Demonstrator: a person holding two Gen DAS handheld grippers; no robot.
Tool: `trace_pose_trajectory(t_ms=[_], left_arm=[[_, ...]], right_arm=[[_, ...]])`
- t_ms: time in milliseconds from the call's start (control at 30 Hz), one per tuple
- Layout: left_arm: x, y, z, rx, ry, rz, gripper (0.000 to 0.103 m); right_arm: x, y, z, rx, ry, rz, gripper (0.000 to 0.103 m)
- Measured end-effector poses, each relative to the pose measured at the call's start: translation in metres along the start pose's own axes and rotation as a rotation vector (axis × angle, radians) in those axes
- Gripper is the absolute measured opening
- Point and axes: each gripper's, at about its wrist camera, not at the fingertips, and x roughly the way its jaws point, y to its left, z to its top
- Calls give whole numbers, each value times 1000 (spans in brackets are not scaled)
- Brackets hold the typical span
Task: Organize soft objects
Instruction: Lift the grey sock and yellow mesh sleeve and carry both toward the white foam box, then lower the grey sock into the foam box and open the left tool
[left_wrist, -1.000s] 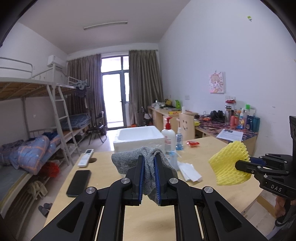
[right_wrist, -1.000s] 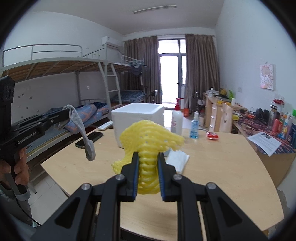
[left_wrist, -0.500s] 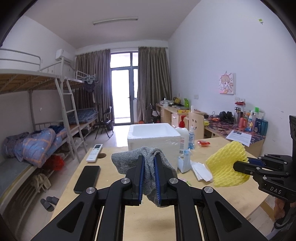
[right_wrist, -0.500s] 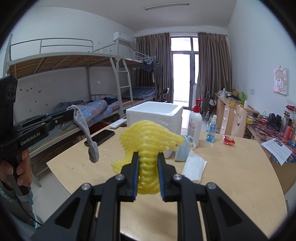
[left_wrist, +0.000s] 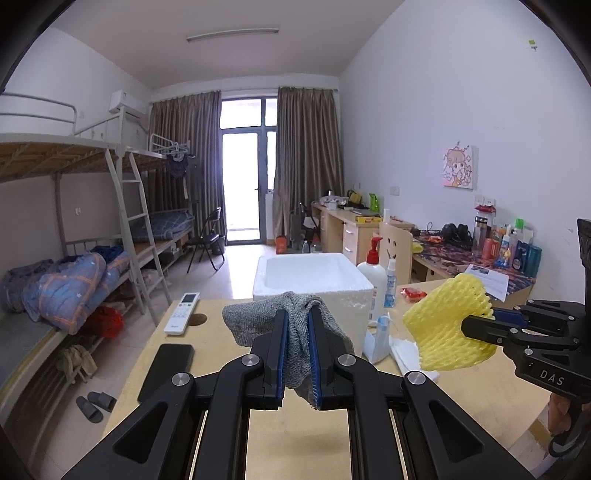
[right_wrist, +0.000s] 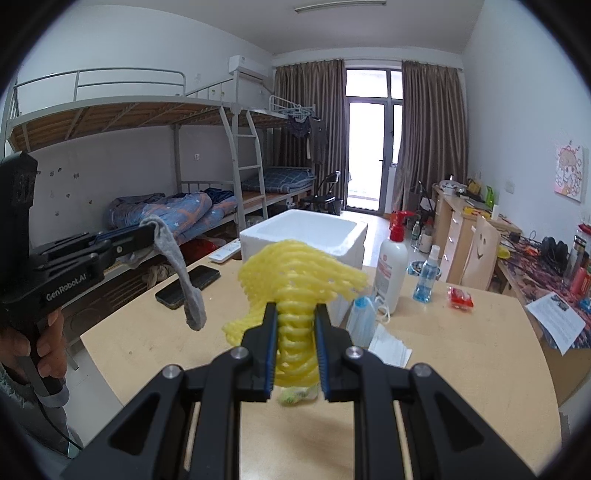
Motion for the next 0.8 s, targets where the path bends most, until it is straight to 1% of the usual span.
trace_pose_trajectory(t_ms=[233, 633, 800], left_arm=[[17, 2, 13, 1, 0, -3, 11], [43, 5, 38, 13, -9, -6, 11], [58, 7, 47, 9, -5, -8, 11]], right_arm=[[19, -9, 16, -6, 18, 1, 22], [40, -16, 46, -25, 18, -1, 22], [50, -16, 55, -32, 22, 14, 22]])
